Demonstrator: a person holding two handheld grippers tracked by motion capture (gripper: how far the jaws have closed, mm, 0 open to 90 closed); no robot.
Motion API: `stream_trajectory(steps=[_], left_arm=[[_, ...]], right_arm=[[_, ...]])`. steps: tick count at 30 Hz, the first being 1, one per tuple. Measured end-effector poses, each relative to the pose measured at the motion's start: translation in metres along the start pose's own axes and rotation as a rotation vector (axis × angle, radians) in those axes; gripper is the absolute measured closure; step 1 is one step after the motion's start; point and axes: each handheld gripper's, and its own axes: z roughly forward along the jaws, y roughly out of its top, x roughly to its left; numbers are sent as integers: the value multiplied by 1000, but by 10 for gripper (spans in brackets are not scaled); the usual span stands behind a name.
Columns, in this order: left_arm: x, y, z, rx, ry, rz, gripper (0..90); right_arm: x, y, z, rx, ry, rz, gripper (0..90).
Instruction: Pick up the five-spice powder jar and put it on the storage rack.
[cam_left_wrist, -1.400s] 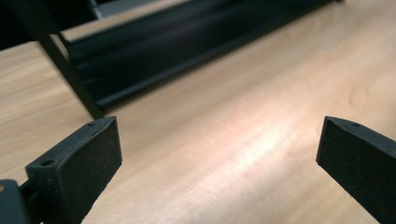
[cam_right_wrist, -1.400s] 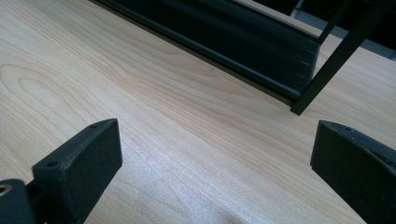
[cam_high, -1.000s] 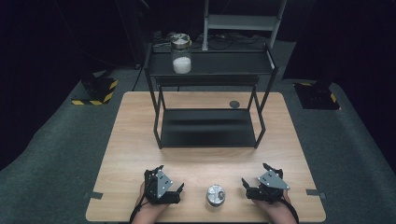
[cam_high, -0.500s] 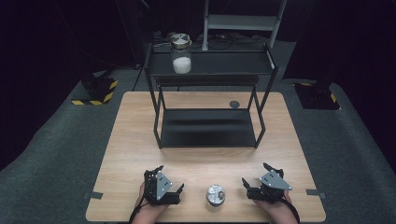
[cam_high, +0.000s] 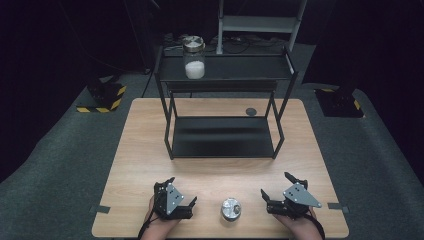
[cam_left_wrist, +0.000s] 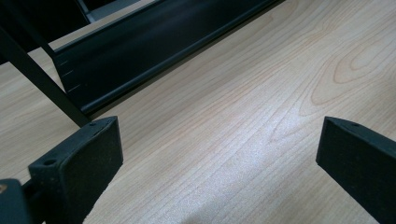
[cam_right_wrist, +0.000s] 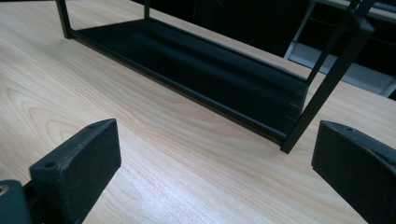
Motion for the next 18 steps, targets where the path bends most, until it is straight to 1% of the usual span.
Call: stream_trajectory(steps=[2, 7, 11, 15, 18], left_arm=[[0, 0, 0, 1, 0, -6, 8], [1, 0, 0, 0, 6, -17, 8], [1, 0, 0, 3, 5, -18, 8], [2, 0, 0, 3, 2, -22, 8], [2, -1, 0, -4, 2, -26, 8]], right_arm=[[1, 2, -3, -13, 3, 3, 2], [1, 6, -12, -49, 24, 30, 1], [3, 10, -18, -84, 43, 35, 1], [6, 13, -21, -102, 64, 33, 0], [8, 15, -21, -114, 85, 42, 0]])
